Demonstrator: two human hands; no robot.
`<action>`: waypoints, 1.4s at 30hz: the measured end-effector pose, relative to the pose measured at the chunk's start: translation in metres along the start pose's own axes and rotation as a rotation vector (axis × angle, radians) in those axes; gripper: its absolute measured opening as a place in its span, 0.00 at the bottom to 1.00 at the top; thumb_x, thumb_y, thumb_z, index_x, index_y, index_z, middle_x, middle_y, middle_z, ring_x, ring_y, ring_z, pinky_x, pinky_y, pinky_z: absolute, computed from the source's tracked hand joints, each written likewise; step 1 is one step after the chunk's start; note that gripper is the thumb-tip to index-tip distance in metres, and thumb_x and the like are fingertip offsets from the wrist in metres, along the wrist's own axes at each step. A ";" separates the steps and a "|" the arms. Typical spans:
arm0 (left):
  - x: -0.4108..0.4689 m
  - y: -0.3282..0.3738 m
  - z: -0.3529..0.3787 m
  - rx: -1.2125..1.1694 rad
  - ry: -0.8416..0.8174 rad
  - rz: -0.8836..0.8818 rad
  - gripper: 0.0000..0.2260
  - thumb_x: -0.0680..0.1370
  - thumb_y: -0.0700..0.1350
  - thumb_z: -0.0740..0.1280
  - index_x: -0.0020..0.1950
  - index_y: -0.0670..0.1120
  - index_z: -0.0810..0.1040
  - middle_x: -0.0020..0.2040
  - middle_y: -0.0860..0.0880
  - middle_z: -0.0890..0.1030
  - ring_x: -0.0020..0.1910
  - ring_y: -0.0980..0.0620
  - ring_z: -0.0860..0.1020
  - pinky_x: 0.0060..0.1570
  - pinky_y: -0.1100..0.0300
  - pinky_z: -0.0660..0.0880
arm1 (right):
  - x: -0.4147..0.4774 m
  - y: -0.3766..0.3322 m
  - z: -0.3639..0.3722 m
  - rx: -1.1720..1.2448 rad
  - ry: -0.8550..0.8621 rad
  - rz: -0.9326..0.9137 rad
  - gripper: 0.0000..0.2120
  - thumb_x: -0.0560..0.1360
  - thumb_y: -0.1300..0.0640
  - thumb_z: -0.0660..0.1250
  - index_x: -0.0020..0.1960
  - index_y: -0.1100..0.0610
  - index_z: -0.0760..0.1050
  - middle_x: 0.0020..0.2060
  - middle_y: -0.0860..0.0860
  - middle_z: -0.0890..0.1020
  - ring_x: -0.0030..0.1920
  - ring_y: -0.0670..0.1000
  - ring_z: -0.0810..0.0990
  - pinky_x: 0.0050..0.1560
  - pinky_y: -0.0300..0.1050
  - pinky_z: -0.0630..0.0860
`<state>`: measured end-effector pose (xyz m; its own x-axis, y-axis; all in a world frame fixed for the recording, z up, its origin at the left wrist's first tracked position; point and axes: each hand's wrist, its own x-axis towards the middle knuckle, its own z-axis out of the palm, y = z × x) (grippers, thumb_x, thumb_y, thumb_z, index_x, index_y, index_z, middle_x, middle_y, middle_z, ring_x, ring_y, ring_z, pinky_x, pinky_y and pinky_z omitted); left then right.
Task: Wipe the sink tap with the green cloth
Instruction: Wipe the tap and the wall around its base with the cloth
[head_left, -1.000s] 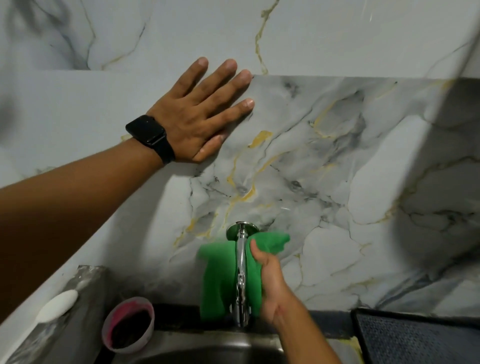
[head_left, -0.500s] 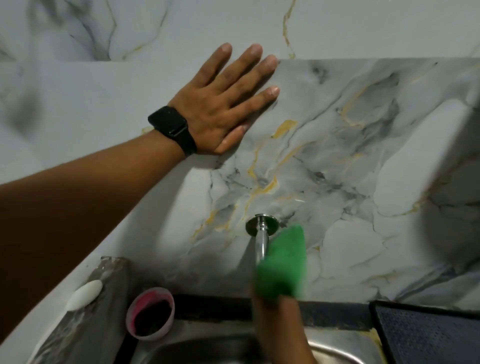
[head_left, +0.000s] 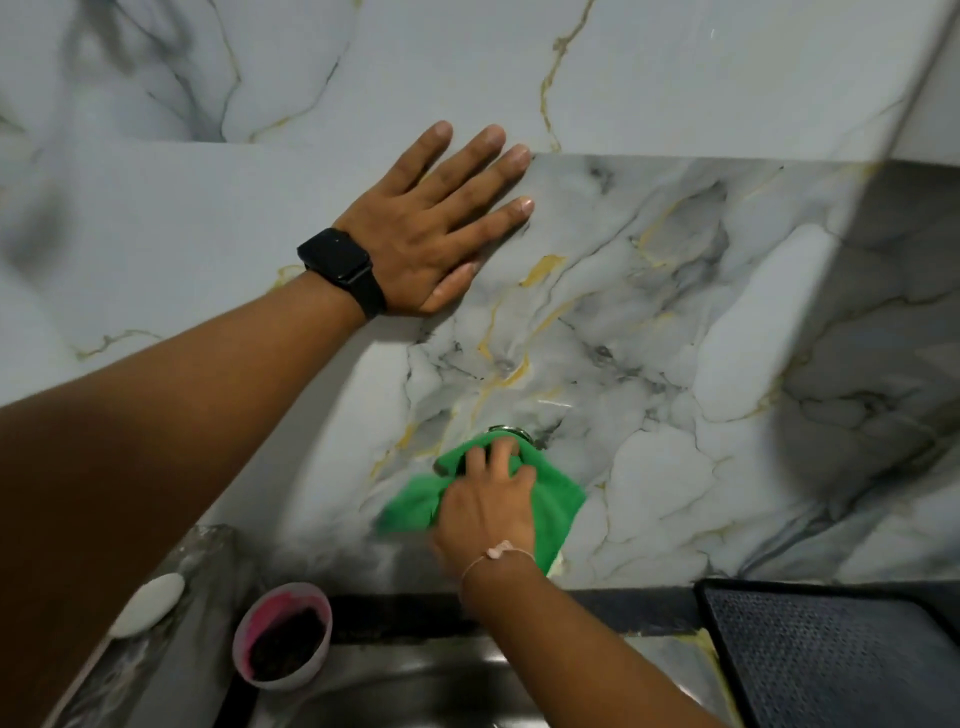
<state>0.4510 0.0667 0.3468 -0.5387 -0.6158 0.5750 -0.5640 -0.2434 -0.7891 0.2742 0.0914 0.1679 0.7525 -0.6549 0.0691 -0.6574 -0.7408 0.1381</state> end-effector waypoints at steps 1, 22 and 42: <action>0.001 0.001 0.000 0.001 0.008 0.001 0.28 0.80 0.53 0.49 0.80 0.47 0.54 0.79 0.40 0.60 0.79 0.39 0.57 0.75 0.38 0.56 | 0.000 0.004 0.001 0.219 0.051 0.077 0.20 0.73 0.55 0.59 0.62 0.61 0.74 0.63 0.58 0.69 0.64 0.64 0.64 0.57 0.61 0.72; 0.003 0.000 -0.001 0.080 0.015 0.033 0.29 0.79 0.54 0.51 0.79 0.45 0.58 0.78 0.38 0.63 0.77 0.36 0.60 0.79 0.44 0.44 | 0.017 0.055 0.098 2.550 -0.667 0.022 0.26 0.71 0.39 0.63 0.47 0.61 0.83 0.33 0.60 0.86 0.31 0.59 0.85 0.33 0.48 0.83; 0.001 0.000 0.005 0.083 0.023 0.019 0.30 0.79 0.54 0.52 0.80 0.47 0.54 0.79 0.39 0.60 0.78 0.37 0.58 0.79 0.45 0.40 | -0.080 -0.013 0.056 0.728 0.124 0.274 0.44 0.50 0.54 0.81 0.65 0.44 0.70 0.67 0.62 0.68 0.53 0.64 0.83 0.43 0.58 0.84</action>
<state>0.4537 0.0622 0.3466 -0.5639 -0.6038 0.5634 -0.5001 -0.2933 -0.8148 0.2202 0.1448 0.1054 0.5305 -0.8387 0.1226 -0.6485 -0.4947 -0.5786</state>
